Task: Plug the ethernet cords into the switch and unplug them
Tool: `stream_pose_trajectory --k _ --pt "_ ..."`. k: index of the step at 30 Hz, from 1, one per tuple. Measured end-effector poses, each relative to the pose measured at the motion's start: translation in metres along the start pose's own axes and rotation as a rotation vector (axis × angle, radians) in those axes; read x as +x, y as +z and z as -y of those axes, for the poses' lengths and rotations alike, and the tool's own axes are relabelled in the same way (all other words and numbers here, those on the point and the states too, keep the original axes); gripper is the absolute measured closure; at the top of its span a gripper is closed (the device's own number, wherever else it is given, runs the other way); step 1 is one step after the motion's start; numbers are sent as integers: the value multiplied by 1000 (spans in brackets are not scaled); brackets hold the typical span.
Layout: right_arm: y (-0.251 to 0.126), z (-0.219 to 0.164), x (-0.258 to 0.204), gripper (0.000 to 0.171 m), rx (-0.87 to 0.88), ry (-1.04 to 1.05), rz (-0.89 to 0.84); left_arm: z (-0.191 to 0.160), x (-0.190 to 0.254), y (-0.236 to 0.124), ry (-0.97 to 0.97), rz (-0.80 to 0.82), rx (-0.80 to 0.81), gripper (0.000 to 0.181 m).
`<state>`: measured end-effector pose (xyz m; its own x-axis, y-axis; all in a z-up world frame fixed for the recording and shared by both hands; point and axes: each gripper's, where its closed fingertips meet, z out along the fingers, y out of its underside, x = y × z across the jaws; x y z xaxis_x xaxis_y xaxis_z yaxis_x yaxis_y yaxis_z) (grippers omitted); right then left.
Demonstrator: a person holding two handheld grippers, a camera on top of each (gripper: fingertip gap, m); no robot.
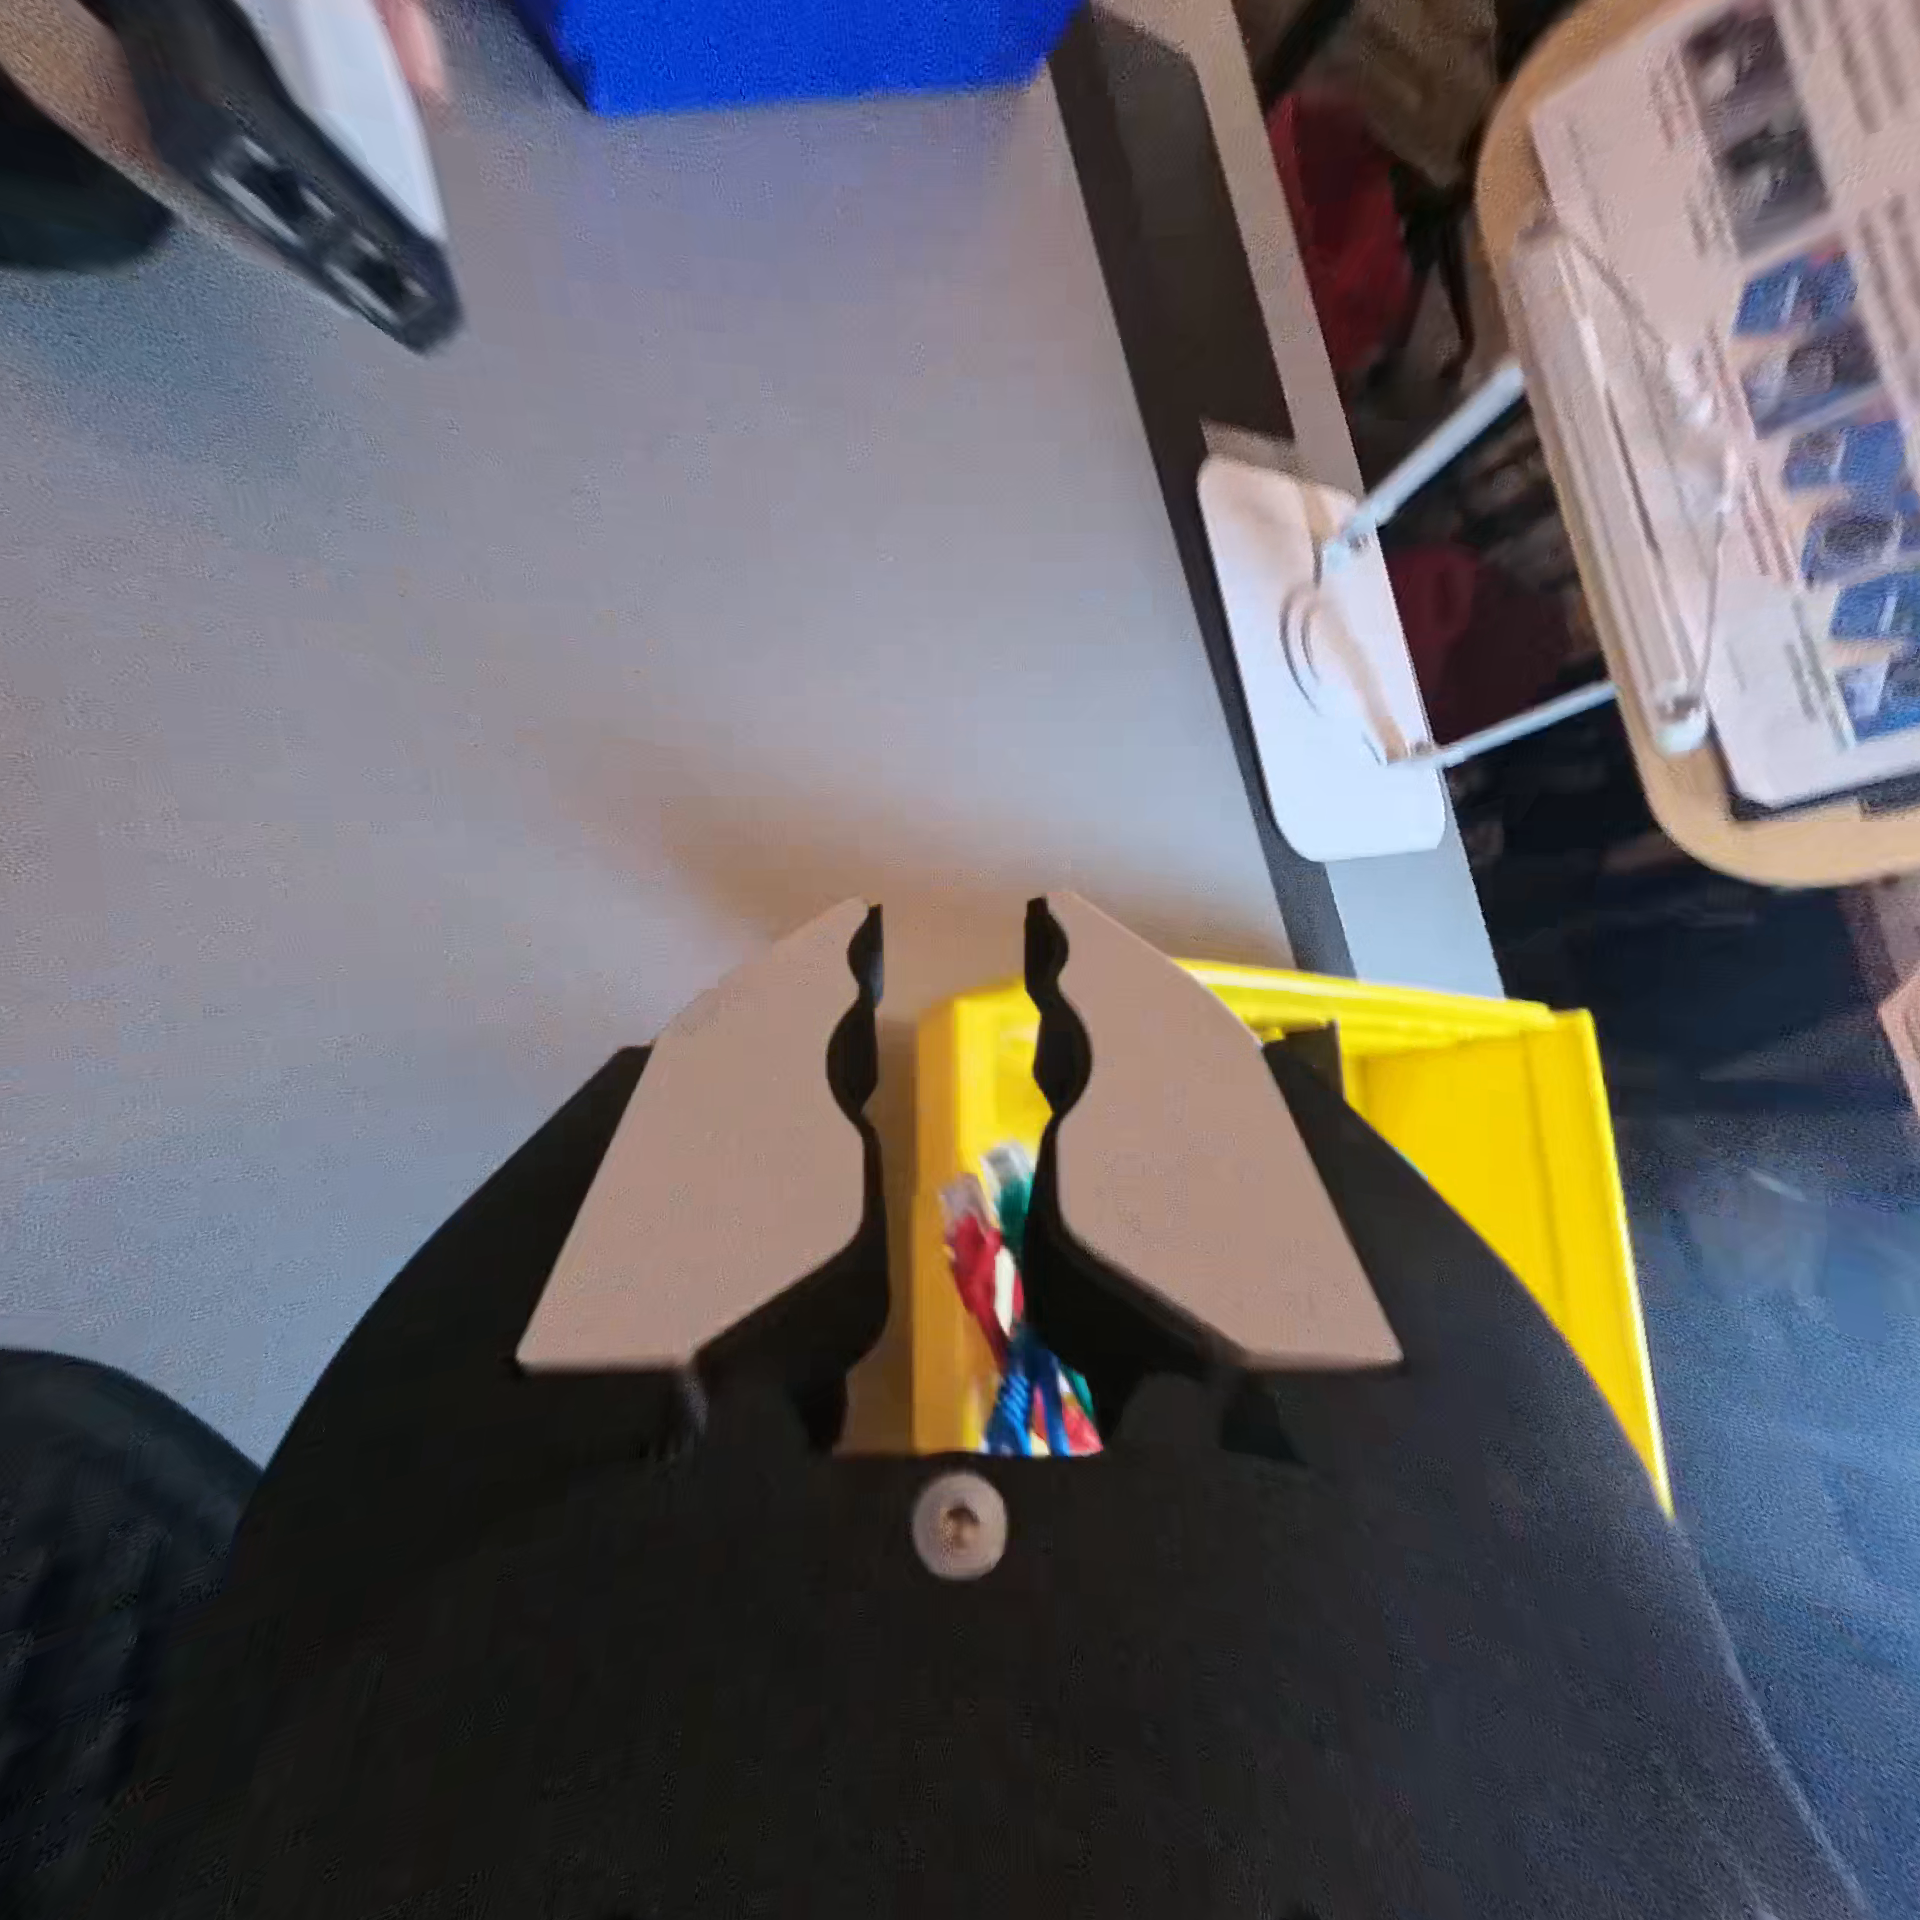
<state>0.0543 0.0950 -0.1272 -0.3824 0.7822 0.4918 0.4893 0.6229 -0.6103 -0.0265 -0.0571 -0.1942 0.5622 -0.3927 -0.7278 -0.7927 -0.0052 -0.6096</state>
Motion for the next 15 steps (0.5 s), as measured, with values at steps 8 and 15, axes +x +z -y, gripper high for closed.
stream_pose_trajectory --k 8,15 --pt "59 99 -141 134 340 -225 74 24 24 11 -29 -105 22 160" --pt "61 93 -138 152 435 -204 144 26 17 1 -156 -137 97 159"
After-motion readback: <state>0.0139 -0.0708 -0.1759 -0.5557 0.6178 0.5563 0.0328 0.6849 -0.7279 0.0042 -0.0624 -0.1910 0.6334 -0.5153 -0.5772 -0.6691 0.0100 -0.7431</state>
